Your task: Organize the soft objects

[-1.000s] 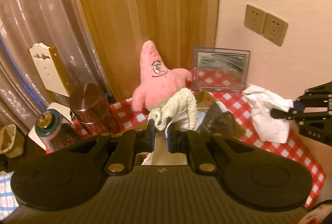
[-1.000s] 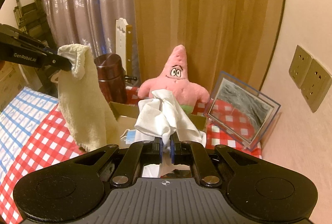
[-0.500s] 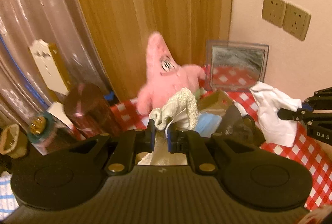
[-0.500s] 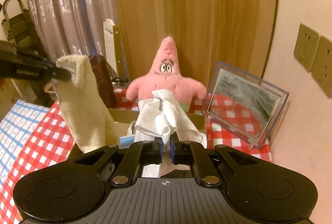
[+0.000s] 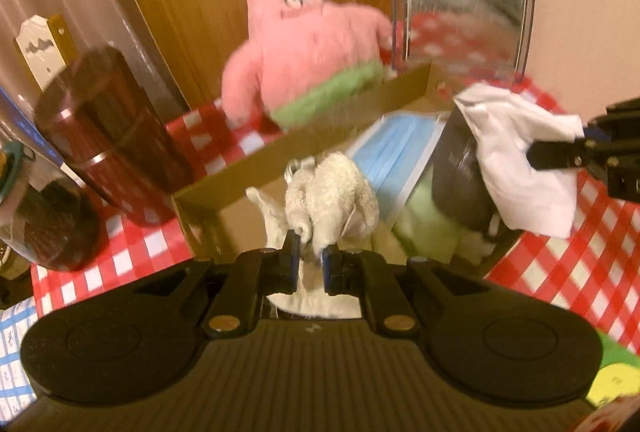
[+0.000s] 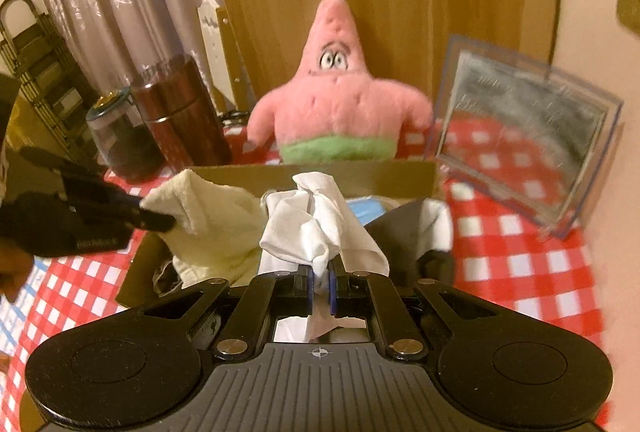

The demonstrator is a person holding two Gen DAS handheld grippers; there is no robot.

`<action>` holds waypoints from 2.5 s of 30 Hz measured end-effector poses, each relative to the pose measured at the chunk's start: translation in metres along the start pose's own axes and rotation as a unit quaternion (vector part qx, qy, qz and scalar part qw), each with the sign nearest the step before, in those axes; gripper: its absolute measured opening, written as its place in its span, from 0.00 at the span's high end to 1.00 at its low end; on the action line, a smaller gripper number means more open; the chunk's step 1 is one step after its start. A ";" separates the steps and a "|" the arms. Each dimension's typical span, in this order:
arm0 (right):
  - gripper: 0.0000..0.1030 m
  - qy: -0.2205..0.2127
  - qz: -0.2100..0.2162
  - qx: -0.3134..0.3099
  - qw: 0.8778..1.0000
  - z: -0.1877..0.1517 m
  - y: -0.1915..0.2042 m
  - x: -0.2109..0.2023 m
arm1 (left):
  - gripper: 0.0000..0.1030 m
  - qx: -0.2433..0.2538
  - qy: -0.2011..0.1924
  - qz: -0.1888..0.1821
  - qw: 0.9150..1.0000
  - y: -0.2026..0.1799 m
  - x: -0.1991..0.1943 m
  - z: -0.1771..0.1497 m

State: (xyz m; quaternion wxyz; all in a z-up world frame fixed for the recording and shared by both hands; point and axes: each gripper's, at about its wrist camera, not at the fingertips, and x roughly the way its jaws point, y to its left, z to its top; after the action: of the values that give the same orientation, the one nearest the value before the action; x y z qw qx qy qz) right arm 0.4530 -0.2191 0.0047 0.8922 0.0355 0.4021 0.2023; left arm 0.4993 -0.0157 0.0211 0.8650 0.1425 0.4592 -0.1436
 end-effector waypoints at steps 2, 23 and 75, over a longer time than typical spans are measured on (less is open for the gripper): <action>0.93 0.008 0.005 0.003 1.000 -0.002 0.002 0.013 | 0.89 0.003 0.009 -0.001 1.000 0.002 0.011 -0.006; 0.92 0.075 0.015 0.013 0.997 -0.021 0.009 0.090 | 0.48 -0.054 -0.015 -0.042 0.998 0.039 -0.012 -0.054; 0.20 -0.025 -0.068 0.018 0.997 -0.167 0.105 -0.239 | 0.02 -0.213 -0.155 -0.009 0.965 -0.082 -0.252 -0.239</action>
State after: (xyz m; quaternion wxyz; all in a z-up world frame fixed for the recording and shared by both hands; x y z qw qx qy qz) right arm 0.1537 -0.2326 0.0836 0.9128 0.0288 0.3849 0.1335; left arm 0.1529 0.0291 0.0942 0.9346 -0.0728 0.3411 -0.0702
